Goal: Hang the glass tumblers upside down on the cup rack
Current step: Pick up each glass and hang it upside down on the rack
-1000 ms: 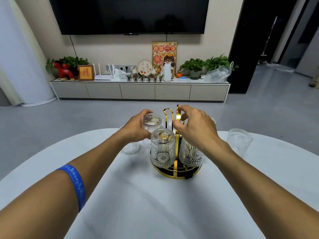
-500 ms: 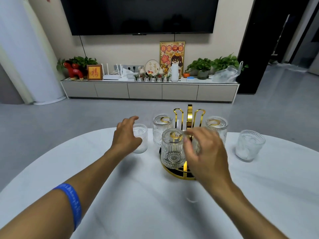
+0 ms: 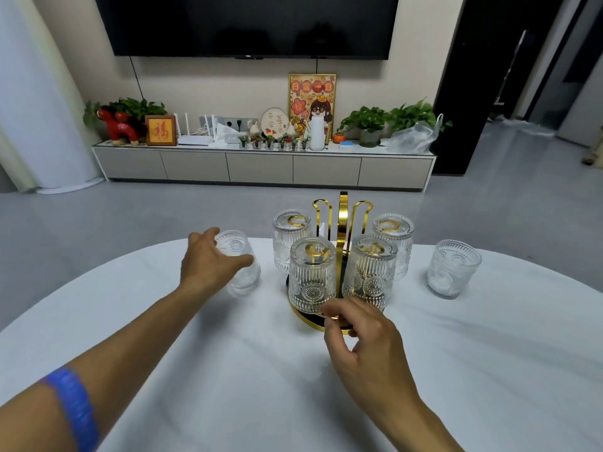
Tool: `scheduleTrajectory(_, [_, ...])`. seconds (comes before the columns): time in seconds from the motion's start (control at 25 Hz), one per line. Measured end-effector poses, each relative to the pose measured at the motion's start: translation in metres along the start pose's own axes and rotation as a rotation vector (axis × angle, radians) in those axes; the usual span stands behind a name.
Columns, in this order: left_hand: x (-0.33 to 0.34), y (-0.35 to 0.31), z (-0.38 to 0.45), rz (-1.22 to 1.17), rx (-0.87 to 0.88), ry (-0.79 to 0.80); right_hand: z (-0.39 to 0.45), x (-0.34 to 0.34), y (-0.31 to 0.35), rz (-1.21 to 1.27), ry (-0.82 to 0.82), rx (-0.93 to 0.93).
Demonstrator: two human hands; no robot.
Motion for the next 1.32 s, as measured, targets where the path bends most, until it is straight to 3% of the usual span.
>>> scheduleTrajectory(0.12, [-0.054, -0.015, -0.025, -0.212, 0.113, -0.107, 0.003, -0.010, 0.017, 0.166, -0.023, 0.120])
scheduleTrajectory(0.2, [-0.090, -0.041, -0.040, -0.287, 0.233, -0.139, 0.014, -0.018, 0.036, 0.460, -0.010, 0.291])
scheduleTrajectory(0.32, [-0.118, -0.096, -0.060, -0.478, 0.348, -0.056, 0.042, -0.031, 0.062, 0.893, 0.163, 0.609])
scheduleTrajectory(0.4, [-0.121, -0.131, -0.077, -0.575, 0.432, 0.044, 0.059, -0.045, 0.078, 0.995, 0.319, 0.696])
scheduleTrajectory(0.48, [-0.111, -0.159, -0.096, -0.603, 0.524, 0.153, 0.071, -0.058, 0.085, 1.043, 0.373, 0.718])
scheduleTrajectory(0.68, [-0.067, -0.187, -0.118, -0.574, 0.685, 0.261, 0.082, -0.078, 0.059, 1.130, 0.150, 0.843])
scheduleTrajectory(0.84, [-0.031, -0.189, -0.096, -0.587, 0.636, 0.496, 0.105, -0.096, 0.021, 1.012, -0.023, 0.778])
scheduleTrajectory(0.96, [-0.003, -0.185, -0.061, -0.262, 0.637, 0.404, 0.139, -0.117, 0.002, 0.806, -0.166, 0.679])
scheduleTrajectory(1.08, [0.025, -0.183, -0.035, 0.011, 0.685, 0.429, 0.172, -0.129, -0.009, 0.462, -0.298, 0.454])
scheduleTrajectory(1.32, [0.036, -0.174, -0.009, -0.020, 0.714, 0.457, 0.205, -0.102, -0.029, -0.007, -0.209, 0.223])
Point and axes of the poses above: each hand's wrist, its own z-axis towards the middle knuckle, its own x-axis out of the palm, y = z × x, the point moved 4 cm from there along z, towards the middle knuckle, and after that the axes turned 1 degree about x, right-handed, at the moved point
